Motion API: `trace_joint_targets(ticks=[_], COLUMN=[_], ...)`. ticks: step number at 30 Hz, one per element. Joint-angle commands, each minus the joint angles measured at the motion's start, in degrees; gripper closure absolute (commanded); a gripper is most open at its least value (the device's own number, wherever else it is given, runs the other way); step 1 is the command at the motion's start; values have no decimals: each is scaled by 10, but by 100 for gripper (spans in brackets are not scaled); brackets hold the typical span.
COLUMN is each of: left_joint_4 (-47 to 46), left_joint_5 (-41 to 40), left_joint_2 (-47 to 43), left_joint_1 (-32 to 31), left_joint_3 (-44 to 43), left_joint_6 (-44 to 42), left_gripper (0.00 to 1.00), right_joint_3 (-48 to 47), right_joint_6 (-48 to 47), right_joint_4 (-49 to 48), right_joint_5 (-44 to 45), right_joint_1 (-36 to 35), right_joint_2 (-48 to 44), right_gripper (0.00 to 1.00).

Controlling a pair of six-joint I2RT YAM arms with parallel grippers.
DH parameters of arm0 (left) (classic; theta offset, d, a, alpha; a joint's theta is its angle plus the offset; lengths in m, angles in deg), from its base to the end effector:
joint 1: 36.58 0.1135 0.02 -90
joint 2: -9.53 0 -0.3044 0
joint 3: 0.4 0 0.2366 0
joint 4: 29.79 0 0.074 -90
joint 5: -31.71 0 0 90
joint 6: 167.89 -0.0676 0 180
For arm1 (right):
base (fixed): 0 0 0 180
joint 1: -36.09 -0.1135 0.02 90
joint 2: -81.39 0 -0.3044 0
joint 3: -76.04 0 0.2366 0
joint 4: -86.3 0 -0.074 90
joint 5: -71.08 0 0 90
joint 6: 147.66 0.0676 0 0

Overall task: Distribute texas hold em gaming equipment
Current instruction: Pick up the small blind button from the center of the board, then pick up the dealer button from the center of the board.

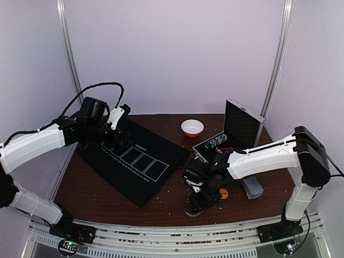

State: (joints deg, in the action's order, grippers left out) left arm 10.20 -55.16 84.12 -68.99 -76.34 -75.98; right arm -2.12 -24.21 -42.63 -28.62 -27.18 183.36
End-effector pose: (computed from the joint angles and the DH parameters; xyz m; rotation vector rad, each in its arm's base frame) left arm 0.2396 -0.1565 0.3242 0.6264 2.1842 -0.3816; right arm 0.1411 0.3055 0.1800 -0.8195 2.9440 0.4754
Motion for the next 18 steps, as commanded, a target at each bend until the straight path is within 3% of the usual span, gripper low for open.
trace_joint_targets(ticks=[1,9,13,18], left_joint_4=[-25,-31,-24,17], left_joint_5=[-8,67,57,64], left_joint_2=[1,8,44,161], left_joint_1=[0,-27,-141,-292], left_joint_3=[3,5,-6,-60], left_joint_6=[-11,-33,-88,-160], left_gripper=[2,3,3,2], right_joint_3=[19,64,108,168], right_joint_6=[10,7,0,-6], right_joint_4=[13,20,25,10], right_joint_5=[20,50,73,81], right_joint_1=[17,77,125,166], right_joint_2=[-40,-117,-158,-213], right_gripper=[62,62,62,62])
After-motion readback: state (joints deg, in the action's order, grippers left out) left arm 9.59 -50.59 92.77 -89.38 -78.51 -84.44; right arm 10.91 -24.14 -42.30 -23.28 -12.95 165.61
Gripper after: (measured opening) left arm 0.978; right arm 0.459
